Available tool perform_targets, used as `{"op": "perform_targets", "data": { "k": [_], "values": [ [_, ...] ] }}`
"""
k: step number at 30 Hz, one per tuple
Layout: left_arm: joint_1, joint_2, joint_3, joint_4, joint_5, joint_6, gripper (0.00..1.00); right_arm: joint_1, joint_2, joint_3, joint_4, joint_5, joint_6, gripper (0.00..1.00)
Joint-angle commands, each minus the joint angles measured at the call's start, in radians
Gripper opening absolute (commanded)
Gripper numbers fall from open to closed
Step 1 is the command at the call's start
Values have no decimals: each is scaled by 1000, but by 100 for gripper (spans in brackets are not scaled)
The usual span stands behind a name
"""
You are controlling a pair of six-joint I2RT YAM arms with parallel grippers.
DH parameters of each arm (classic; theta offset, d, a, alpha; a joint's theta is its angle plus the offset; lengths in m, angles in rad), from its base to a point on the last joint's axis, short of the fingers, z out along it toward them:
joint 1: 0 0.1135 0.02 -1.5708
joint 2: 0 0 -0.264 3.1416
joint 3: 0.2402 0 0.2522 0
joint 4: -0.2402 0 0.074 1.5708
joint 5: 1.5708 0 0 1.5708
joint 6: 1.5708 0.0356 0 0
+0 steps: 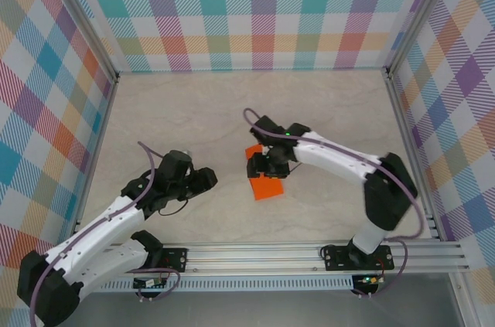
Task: Fold a paper plane with a square sheet of paper (pick it up from the middle)
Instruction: Turn over the paper at the center of the table.
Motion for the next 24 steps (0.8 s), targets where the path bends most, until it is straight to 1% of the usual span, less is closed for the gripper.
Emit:
{"op": "perform_targets", "data": {
  "k": [1,3,4,6,7,8,10,12,15,20,24],
  "values": [
    [-11,106,48,123,100,20,59,-99,-163,-172,169,-107,1,67],
    [-27,195,83,168,118,23,54,-180,-244,-284,214,-128,-1,69],
    [-36,235,101,188,126,27,51,-218,-267,-324,240,-159,-5,68],
    [-58,333,155,214,146,37,46,-309,-282,-395,318,-286,-22,62],
    [-67,377,182,215,146,39,44,-335,-274,-410,342,-329,-32,60],
    [-78,426,213,254,149,43,42,-350,-254,-413,358,-366,-48,59],
    [-94,524,270,271,159,48,39,-362,-204,-402,363,-388,-64,56],
    [-108,615,328,286,163,50,35,-373,-146,-394,408,-443,-66,52],
    [-119,720,396,302,160,45,32,-380,-62,-372,453,-475,-68,51],
    [-119,846,468,271,109,40,27,-393,55,-330,483,-505,-89,51],
    [-120,904,485,268,97,42,24,-399,145,-292,517,-574,-109,50]
  ]
}}
